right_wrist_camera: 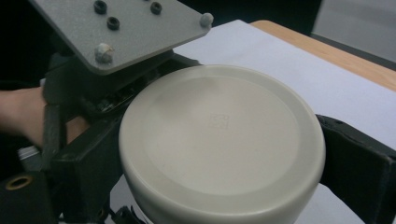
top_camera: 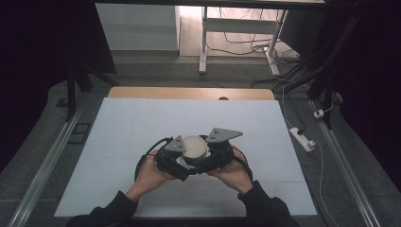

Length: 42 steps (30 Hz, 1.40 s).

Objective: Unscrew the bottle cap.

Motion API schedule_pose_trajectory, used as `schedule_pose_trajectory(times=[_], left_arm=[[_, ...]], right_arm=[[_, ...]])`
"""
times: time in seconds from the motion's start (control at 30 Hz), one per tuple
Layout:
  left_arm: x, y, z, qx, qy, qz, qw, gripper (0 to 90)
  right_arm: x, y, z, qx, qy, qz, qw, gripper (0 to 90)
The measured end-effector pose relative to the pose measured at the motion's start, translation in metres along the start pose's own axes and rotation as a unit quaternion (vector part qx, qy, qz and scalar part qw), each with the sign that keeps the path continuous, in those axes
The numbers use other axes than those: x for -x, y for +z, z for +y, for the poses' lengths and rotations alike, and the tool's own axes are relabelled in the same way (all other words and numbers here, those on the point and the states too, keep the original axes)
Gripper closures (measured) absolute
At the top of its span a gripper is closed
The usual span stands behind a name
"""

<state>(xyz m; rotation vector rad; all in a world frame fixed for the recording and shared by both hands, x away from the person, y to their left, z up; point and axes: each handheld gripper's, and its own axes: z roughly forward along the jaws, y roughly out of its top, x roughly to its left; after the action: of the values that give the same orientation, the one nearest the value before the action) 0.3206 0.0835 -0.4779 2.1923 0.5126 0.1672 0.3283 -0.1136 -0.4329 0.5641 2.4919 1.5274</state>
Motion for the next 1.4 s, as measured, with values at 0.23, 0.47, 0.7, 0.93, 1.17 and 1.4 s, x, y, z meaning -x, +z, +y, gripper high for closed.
schedule_pose_trajectory(times=[0.23,0.47,0.7,0.93,1.17,1.4], left_arm=[[0.001,0.001,0.0,-0.001,0.021,-0.037,0.9991,7.8],[0.002,0.004,0.0,-0.008,0.028,-0.038,0.9989,7.8],[0.0,0.0,-0.001,0.004,-0.004,-0.005,1.0,7.8],[0.001,-0.001,0.001,0.007,-0.012,0.004,0.9999,7.8],[0.0,0.001,-0.001,0.006,-0.008,-0.005,0.9999,7.8],[-0.002,0.001,-0.002,0.004,0.006,-0.023,0.9997,7.8]], right_arm=[[0.015,-0.005,-0.003,0.0,-0.032,0.082,0.9961,7.4],[0.019,-0.007,-0.005,-0.007,-0.049,0.106,0.9931,7.0],[0.003,-0.005,0.004,0.002,-0.015,0.036,0.9993,0.0],[-0.004,0.002,0.003,0.01,-0.002,-0.009,0.9999,6.4],[-0.001,0.001,0.0,0.009,0.002,-0.005,0.9999,7.5],[0.002,-0.003,0.001,0.019,0.004,0.018,0.9996,7.6]])
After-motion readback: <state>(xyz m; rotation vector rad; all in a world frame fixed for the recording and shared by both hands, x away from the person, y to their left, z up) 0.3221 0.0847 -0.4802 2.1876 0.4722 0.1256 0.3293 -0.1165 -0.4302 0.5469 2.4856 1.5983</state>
